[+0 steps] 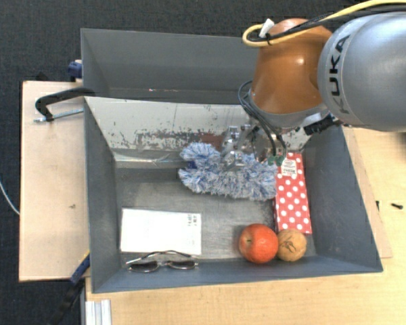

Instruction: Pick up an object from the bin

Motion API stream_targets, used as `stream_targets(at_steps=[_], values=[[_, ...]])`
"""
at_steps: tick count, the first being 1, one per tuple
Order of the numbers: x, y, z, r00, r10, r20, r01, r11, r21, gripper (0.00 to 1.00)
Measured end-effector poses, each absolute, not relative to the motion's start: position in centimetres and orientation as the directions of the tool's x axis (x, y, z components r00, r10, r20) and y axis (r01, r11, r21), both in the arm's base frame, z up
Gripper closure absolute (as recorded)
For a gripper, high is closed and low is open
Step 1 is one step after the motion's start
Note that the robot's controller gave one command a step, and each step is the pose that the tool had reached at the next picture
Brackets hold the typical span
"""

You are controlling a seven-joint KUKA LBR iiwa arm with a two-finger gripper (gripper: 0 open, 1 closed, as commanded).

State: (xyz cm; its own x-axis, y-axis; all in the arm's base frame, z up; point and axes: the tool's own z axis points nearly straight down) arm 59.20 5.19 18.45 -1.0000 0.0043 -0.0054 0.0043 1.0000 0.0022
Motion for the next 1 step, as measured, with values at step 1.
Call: stream_targets(at_steps=[1], values=[[59.31, 5.18, 21.69, -1.0, 0.002, -0.01, 0.002, 1.0, 0.002, 1.0]])
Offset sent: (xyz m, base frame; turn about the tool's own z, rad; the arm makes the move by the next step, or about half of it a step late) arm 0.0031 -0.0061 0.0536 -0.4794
